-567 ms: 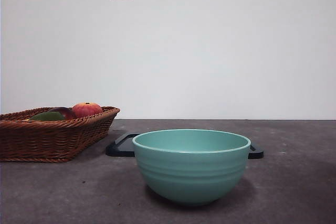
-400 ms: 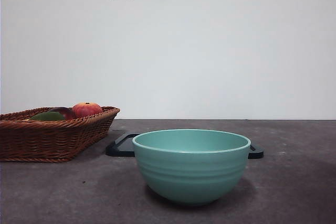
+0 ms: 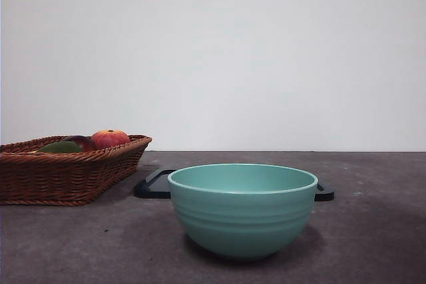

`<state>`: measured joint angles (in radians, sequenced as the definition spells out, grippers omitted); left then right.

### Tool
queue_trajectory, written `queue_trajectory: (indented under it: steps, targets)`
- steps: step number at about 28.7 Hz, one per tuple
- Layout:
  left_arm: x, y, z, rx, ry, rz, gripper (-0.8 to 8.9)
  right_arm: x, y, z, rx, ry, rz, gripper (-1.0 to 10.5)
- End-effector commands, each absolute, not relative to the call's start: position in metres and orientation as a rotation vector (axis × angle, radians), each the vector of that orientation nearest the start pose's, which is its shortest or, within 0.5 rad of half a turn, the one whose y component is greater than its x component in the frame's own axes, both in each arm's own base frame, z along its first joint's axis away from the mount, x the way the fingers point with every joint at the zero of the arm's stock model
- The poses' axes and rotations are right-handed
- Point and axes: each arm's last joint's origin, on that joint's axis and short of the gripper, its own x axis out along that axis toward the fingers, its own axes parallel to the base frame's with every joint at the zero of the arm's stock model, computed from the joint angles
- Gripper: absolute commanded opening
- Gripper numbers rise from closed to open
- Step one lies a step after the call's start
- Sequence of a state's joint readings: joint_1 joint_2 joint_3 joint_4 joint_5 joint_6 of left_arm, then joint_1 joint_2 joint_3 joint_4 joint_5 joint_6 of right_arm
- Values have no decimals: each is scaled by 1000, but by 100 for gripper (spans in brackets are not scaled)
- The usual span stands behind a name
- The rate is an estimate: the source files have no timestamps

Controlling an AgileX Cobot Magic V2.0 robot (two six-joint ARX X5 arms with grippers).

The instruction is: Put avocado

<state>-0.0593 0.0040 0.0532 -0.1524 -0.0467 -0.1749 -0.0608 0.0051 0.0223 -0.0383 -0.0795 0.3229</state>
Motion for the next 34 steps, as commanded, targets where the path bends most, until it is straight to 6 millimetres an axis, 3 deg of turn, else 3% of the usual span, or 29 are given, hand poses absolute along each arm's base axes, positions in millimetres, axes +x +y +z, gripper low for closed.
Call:
queue_trajectory:
  steps: [1,13,25,34]
  targets:
    - [90,-4,186,-228,33,-7,17,93,-3,184,402,-28,33,15]
    - [80,-3,245,-323,-21,-16,17,78,0,246,417,30,115,14]
    - [92,-12,303,-238,135,-227,17,106,8,274,400,349,398,14]
    - [86,-22,332,-200,230,-407,17,118,14,319,282,455,501,14]
